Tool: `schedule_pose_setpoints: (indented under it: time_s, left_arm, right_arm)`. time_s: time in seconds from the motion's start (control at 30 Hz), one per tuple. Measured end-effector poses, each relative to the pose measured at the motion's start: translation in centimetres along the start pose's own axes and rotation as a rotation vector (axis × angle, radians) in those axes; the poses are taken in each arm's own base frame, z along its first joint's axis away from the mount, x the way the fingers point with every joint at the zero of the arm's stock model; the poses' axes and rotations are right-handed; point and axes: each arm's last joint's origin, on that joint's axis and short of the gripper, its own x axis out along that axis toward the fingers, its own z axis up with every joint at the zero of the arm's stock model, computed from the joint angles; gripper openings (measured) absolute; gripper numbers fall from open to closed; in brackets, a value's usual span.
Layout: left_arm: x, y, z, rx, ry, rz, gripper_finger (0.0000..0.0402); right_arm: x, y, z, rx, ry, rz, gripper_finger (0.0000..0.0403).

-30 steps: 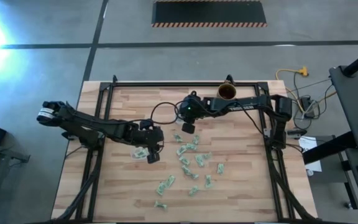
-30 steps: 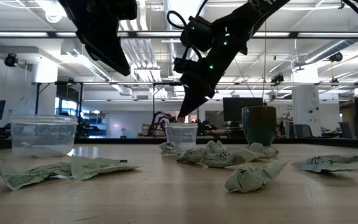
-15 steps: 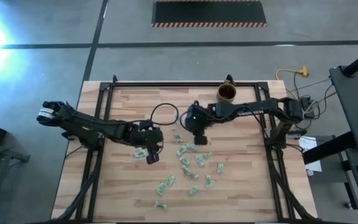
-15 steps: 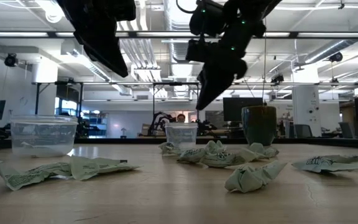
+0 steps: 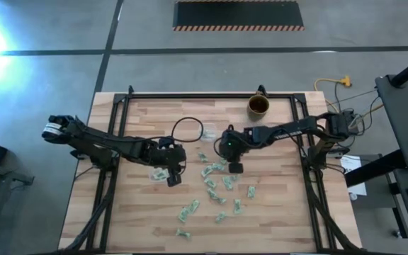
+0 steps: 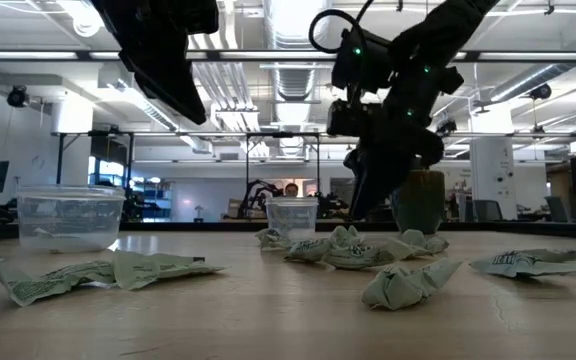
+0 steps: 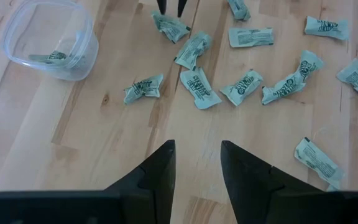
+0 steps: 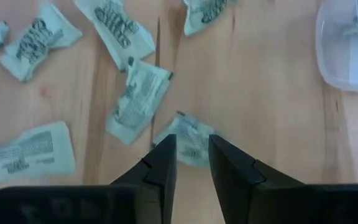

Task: Pick and place Stevia / Truvia into bins
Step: Put the stevia packet into the top transparent container

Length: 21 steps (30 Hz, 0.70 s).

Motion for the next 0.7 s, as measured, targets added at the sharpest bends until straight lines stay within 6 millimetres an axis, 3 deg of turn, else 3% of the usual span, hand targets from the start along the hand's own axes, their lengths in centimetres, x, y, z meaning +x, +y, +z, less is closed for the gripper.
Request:
schedule_pose_setpoints:
  time_s: [0.23, 0.7]
  left_arm:
    - [0.0, 0.0, 0.0, -0.001, 0.0, 0.0, 0.0112]
    - [0.0, 0.0, 0.0, -0.001, -0.001, 0.0, 0.0112]
  right_arm:
    - [0.3, -0.7, -0.6, 0.056, 0.003, -0.102, 0.0095]
    - [0.9, -0.8, -1.5, 0.04, -0.037, -0.05, 0.0141]
